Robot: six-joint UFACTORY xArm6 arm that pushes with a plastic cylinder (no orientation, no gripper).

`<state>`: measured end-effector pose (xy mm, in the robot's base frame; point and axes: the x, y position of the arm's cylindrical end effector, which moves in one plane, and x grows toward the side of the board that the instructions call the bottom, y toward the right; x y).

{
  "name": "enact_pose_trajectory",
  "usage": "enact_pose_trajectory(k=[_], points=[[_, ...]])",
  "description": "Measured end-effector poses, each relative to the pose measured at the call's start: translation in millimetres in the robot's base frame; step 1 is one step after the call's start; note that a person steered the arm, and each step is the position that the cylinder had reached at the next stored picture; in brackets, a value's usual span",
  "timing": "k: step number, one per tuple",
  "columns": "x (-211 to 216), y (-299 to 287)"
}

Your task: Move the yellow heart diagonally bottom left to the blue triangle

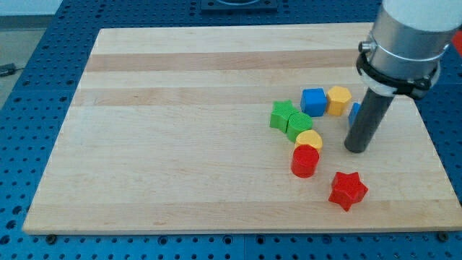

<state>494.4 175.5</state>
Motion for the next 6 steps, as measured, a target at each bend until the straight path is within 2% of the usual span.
enact_pose_trajectory(k=[1,5,6], points=[[-22.9,0.0],[-31.7,7.0],[-4.4,7.3]])
